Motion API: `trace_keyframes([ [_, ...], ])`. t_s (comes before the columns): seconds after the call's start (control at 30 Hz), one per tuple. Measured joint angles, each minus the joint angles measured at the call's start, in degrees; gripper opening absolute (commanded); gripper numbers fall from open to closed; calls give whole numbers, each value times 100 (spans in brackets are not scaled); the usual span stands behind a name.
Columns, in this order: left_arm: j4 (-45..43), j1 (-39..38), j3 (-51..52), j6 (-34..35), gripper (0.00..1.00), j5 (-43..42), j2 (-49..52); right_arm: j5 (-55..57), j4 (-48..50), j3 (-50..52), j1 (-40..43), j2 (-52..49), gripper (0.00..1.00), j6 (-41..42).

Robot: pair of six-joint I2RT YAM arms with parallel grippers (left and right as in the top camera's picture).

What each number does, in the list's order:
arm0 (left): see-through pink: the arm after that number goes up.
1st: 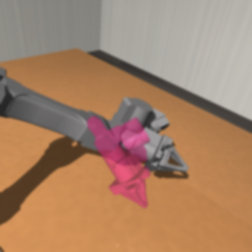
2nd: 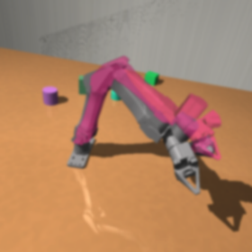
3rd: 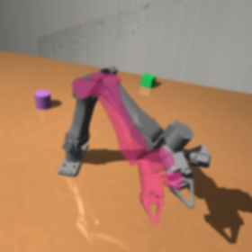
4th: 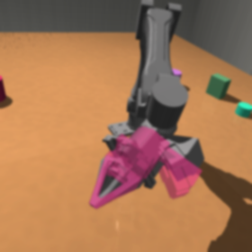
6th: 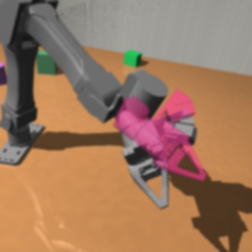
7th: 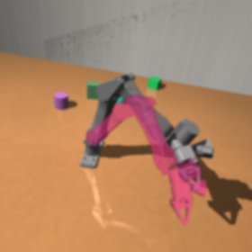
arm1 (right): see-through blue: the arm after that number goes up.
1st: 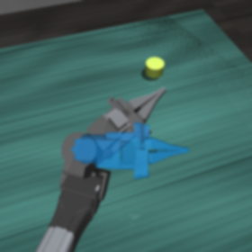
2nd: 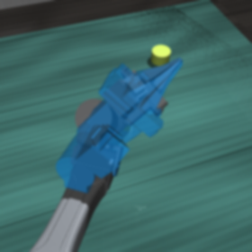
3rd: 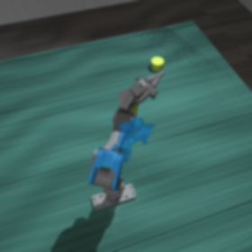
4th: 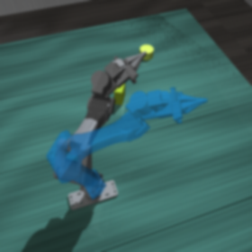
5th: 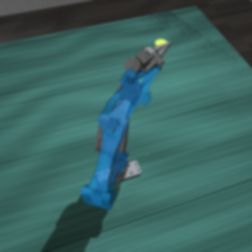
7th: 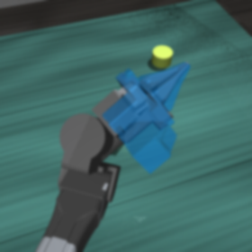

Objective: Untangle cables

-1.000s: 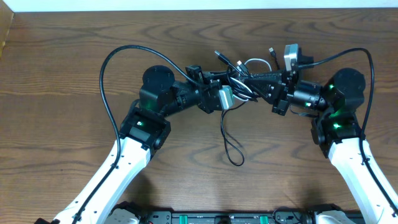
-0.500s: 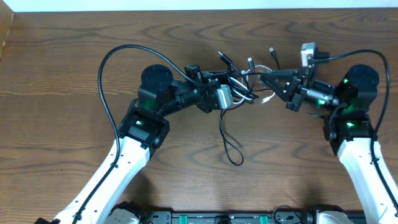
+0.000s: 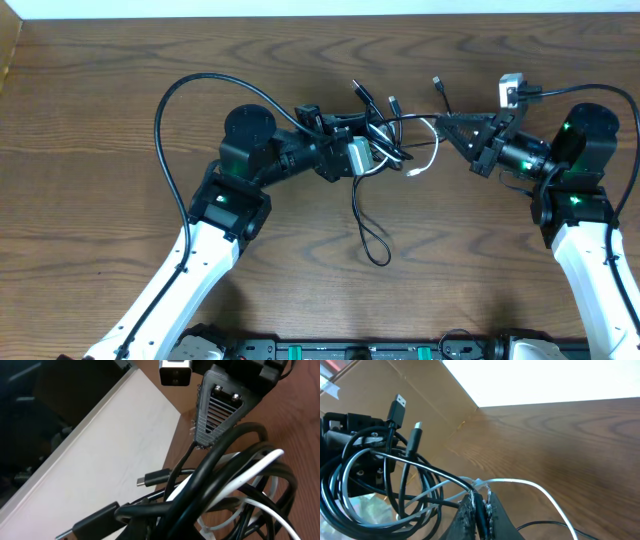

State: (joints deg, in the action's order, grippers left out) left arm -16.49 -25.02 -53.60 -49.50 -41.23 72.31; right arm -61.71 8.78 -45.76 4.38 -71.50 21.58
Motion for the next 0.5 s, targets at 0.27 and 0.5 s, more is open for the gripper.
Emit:
trace_keyframes([
  [0.27, -44, 149, 0, 17, 7, 2, -273, 214, 417, 0, 254, -37, 99, -31],
  [0.5, 90, 175, 0, 17, 8, 4, -323, -258, 1589, 2, 284, -50, 99, 133],
])
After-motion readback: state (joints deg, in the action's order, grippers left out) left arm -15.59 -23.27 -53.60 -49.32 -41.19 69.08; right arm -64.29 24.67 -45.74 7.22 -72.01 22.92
